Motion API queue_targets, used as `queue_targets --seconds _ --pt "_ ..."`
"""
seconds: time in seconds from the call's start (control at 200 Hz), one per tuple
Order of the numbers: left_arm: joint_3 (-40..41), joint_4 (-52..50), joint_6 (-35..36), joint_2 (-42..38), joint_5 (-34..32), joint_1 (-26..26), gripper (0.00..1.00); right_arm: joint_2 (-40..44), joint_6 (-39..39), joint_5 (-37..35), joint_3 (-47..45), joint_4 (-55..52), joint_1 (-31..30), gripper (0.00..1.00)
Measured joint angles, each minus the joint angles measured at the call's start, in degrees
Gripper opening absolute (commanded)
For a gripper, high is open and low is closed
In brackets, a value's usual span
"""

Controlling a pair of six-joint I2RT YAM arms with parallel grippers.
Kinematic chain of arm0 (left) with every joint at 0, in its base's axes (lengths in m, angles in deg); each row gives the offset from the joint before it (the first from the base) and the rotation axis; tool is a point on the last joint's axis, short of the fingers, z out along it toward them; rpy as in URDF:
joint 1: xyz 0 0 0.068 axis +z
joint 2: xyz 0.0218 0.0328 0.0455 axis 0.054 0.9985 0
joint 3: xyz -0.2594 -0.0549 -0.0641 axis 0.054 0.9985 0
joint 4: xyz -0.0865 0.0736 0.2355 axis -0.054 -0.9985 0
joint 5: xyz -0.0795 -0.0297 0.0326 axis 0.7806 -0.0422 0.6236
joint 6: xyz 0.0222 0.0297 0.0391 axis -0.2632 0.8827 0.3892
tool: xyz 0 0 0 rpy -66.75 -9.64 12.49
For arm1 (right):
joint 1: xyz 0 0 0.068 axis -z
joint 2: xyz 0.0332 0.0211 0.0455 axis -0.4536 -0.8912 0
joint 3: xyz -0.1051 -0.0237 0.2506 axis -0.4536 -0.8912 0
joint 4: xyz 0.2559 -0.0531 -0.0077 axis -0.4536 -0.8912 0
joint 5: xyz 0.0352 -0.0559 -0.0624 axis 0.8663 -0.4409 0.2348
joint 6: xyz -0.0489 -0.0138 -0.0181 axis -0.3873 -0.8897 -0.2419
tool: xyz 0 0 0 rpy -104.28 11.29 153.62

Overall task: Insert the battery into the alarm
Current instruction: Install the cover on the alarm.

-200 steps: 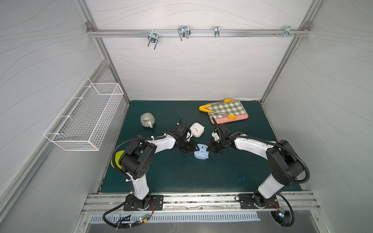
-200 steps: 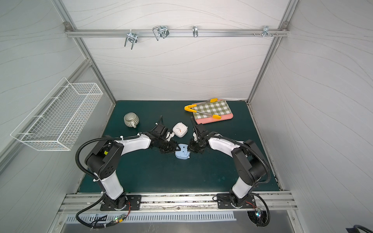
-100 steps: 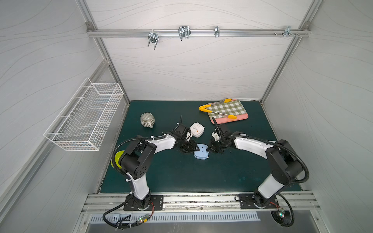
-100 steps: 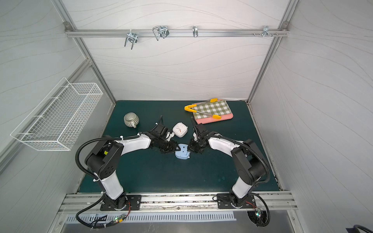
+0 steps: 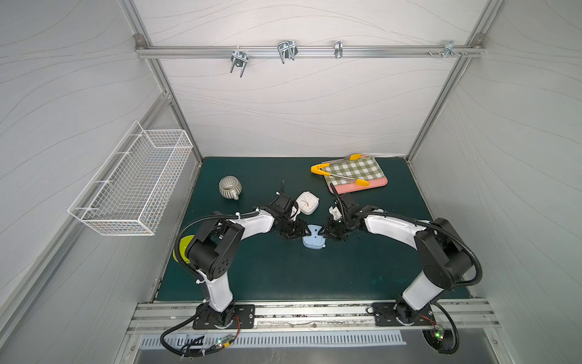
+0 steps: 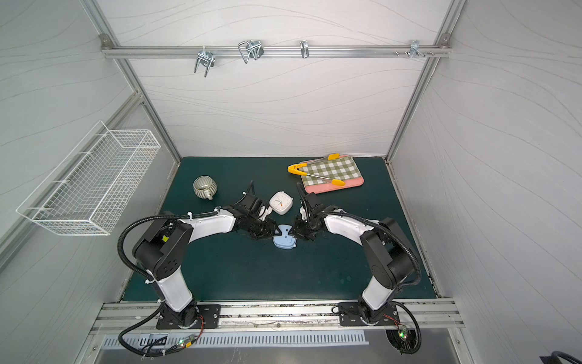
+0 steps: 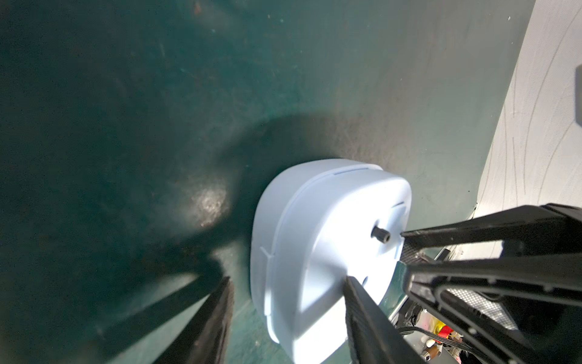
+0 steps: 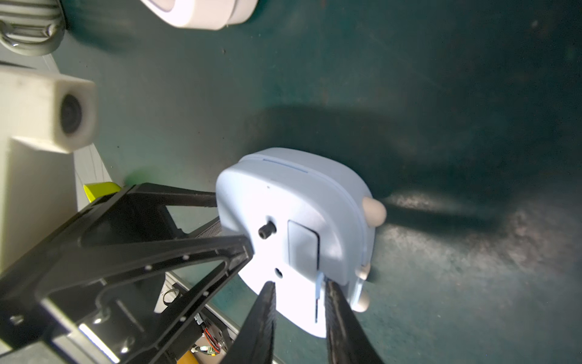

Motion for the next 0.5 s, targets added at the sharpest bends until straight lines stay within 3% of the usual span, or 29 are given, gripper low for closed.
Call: queue_targets --seconds 0.355,0.5 --pt "0.0 -0.02 0.02 0.0 0.0 0.0 0.58 0.87 -0.92 -3.13 -0.42 -2.58 0.0 0.48" --pt "0.0 0.0 0.07 0.0 0.0 0.0 0.57 1.29 -1.01 -3.58 -0.7 -2.67 0.02 0.47"
